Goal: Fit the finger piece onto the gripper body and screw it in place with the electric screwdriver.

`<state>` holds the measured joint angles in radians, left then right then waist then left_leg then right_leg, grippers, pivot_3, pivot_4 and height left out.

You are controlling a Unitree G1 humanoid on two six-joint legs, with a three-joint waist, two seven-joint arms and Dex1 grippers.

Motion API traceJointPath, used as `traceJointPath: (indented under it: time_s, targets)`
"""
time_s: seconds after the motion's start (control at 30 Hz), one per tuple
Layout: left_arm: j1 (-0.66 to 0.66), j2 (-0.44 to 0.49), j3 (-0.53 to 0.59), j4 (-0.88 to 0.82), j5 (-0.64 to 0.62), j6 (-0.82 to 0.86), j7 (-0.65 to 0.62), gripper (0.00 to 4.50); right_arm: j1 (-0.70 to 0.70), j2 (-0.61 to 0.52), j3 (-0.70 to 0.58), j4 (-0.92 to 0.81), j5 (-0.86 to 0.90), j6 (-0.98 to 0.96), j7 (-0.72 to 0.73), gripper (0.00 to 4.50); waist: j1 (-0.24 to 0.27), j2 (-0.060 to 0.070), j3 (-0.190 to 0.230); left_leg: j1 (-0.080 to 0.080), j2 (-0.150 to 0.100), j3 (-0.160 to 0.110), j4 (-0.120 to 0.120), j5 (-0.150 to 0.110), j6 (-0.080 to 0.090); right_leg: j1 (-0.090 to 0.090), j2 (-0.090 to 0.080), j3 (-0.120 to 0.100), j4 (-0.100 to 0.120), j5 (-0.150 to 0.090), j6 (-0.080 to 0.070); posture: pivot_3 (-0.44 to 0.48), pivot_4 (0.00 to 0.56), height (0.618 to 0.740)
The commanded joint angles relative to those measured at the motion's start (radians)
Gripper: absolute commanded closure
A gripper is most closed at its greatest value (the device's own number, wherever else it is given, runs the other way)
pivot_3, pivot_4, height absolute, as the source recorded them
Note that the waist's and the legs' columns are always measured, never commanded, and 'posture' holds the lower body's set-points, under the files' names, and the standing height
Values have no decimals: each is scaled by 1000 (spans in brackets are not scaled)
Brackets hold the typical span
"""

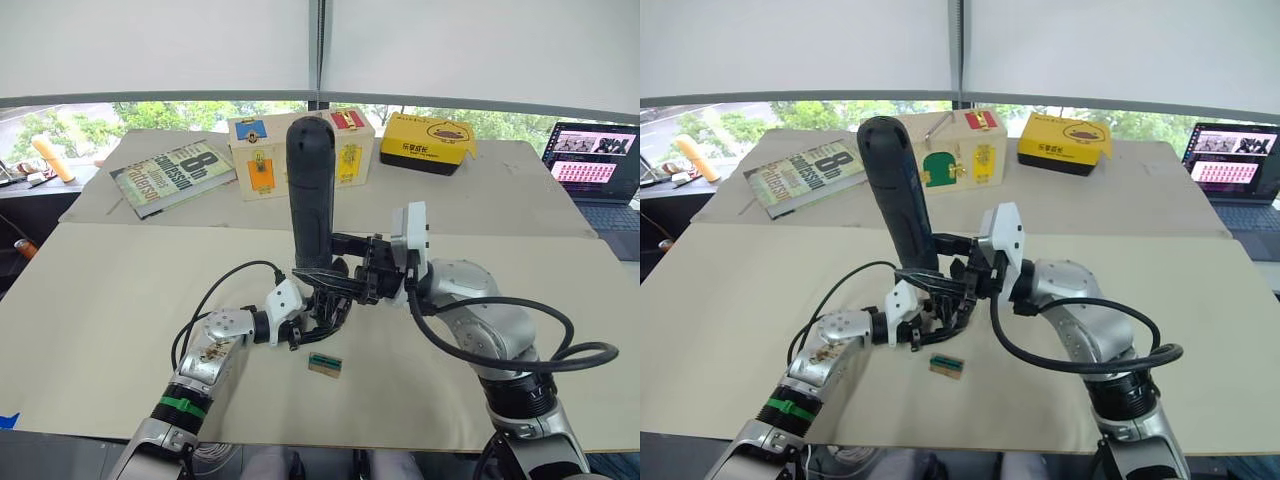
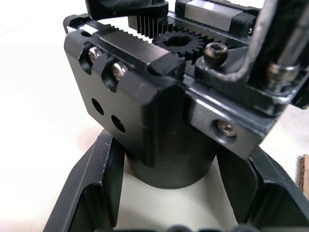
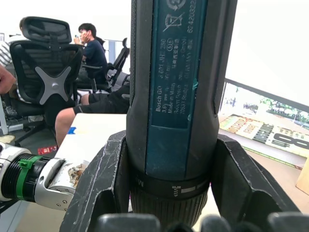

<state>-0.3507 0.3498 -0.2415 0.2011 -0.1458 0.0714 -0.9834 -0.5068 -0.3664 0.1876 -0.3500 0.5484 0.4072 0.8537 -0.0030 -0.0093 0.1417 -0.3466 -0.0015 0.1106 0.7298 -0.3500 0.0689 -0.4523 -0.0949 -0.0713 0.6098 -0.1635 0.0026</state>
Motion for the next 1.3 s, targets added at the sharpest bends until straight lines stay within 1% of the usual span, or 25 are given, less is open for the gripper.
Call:
traceJointPath:
  time_s: [0.03, 0.23, 0.4, 0.73, 1.0, 1.17, 1.3]
  targets:
    - [23, 7, -22, 22, 13, 37, -5, 2223, 22, -13, 35, 58, -59, 22, -13, 2587, 0, 0, -1, 0, 0, 0, 0, 0, 0, 0, -1, 0, 0, 0, 0, 0, 150, 740]
    - [23, 7, -20, 21, 11, 39, 0, 2223, 29, -29, 62, 84, -97, -4, 6, 2587, 0, 0, -3, 3, 0, 0, 0, 0, 0, 3, -3, 0, 0, 0, 0, 0, 150, 740]
    - [23, 7, -19, 19, 11, 42, 3, 2223, 32, -21, 84, 103, -113, -23, 8, 2587, 0, -1, -4, 12, 1, -1, -4, -1, 0, 12, -4, 0, -3, -1, -1, 0, 150, 740]
    - [27, 8, -17, 5, 7, 56, 4, 2223, 28, -17, 111, 109, -123, -34, 7, 2587, 0, 0, -11, 12, 1, -4, -8, -1, -1, 11, -7, 1, -4, -1, -2, 0, 150, 740]
    - [32, 9, -15, 0, 9, 59, 7, 2223, 26, -21, 94, 95, -101, -34, 14, 2587, 1, 0, -13, 12, 1, -6, -13, 0, -3, 12, -7, 0, -8, -2, -2, 0, 150, 740]
    - [33, 10, -16, 2, 16, 56, 14, 2223, 11, -23, 68, 64, -70, -36, 33, 2587, 1, 0, -13, 11, 0, -8, -14, 0, -3, 12, -7, -1, -10, -2, -2, 0, 150, 740]
    - [32, 9, -13, 6, 14, 62, 18, 2223, -19, -18, 31, 8, -32, -53, 52, 2587, 1, 0, -13, 10, 0, -10, -15, 0, -3, 12, -7, -3, -12, -1, -2, 0, 150, 740]
